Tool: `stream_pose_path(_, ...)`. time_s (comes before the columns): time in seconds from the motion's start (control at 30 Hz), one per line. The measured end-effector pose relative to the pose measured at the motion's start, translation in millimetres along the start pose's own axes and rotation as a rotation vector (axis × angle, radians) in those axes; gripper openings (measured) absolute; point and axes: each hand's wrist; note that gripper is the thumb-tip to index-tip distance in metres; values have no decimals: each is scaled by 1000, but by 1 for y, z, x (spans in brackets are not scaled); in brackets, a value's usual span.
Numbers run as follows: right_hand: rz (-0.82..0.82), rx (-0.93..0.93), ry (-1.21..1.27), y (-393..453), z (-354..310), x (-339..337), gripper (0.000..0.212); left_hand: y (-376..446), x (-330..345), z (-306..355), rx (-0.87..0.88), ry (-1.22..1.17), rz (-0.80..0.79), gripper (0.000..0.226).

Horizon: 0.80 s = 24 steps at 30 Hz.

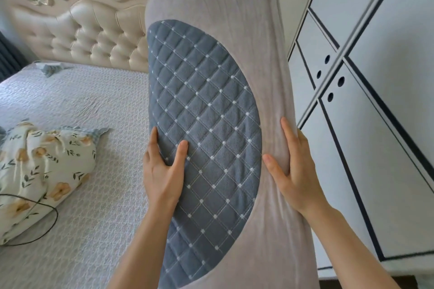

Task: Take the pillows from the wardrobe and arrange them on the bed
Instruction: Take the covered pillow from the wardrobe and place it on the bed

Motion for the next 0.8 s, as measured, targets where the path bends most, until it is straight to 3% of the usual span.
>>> stream_pose_path(0.43,-134,-27,3,200,143,5,73,126,155,43,-119,155,71,90)
stream_pose_path(0.8,-243,-87,67,358,217,49,81,250,234,56,-200,184,173,84)
Point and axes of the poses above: each hand's wrist, its own y-axis towards the middle knuckle, its own x-axis out of the palm, z = x × y, and after that the axes turned 3 degrees about y, right-handed
